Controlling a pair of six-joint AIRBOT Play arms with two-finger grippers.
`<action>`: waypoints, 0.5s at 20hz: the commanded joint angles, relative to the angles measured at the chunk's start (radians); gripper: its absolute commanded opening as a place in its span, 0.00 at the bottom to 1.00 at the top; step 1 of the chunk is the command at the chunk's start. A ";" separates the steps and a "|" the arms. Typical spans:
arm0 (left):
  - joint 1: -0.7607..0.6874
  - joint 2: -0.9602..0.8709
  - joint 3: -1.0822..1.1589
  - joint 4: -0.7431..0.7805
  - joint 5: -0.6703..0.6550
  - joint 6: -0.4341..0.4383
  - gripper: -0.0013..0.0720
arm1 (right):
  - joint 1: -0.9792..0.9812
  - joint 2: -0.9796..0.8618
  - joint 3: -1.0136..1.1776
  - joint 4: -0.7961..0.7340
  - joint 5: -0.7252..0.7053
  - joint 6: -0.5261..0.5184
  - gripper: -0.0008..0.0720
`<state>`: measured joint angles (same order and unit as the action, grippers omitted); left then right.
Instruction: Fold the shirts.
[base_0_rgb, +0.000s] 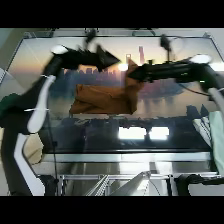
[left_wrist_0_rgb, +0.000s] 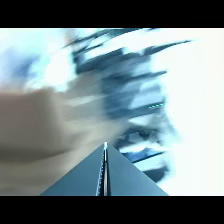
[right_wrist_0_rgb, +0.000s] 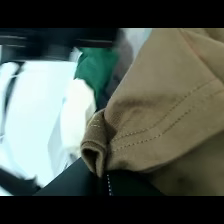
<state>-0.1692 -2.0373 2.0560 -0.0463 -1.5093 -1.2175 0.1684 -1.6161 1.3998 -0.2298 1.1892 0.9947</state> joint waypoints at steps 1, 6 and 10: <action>0.152 0.145 -0.028 -0.157 -0.096 0.063 0.03 | 0.247 -0.085 0.004 -0.016 -0.435 0.006 0.04; 0.261 0.288 -0.230 -0.156 -0.098 0.164 0.03 | 0.513 -0.394 0.224 0.006 -0.694 0.079 0.04; 0.264 0.331 -0.364 -0.157 -0.132 0.174 0.03 | 0.569 -0.533 0.460 0.006 -0.539 0.048 0.65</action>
<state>0.0772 -1.7435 1.7782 -0.1921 -1.6142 -1.0706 0.6811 -2.0529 1.7203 -0.2234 0.6147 1.0626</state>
